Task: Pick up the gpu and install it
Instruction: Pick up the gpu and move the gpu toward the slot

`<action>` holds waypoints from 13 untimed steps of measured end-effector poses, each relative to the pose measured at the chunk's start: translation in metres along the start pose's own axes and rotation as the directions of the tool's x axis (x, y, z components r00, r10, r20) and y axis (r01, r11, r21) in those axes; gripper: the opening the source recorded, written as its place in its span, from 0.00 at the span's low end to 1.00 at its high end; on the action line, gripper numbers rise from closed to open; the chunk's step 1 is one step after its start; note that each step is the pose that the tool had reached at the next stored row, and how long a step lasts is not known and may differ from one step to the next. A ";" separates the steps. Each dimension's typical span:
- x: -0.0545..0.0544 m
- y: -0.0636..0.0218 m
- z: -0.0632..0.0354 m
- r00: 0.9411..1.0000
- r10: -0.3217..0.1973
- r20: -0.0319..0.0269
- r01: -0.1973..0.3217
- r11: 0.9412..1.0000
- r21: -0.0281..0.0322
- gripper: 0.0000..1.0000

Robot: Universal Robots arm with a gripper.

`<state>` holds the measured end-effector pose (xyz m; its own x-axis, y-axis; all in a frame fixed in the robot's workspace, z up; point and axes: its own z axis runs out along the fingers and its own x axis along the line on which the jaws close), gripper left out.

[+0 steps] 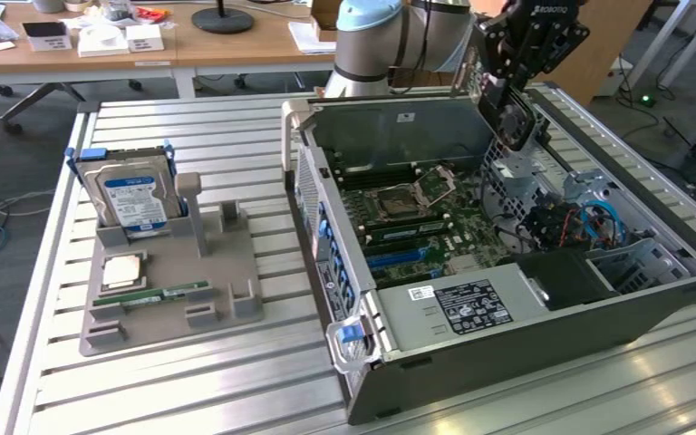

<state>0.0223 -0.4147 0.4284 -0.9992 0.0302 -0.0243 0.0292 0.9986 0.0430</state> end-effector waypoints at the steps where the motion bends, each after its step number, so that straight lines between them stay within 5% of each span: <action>1: 0.000 -0.0001 0.0013 1.000 0.004 0.000 -0.004 1.000 0.000 0.26; 13: -0.016 0.0000 0.0106 1.000 0.016 0.001 -0.016 1.000 0.000 0.26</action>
<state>0.0388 -0.4147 0.4183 -0.9986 0.0463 -0.0243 0.0452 0.9981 0.0430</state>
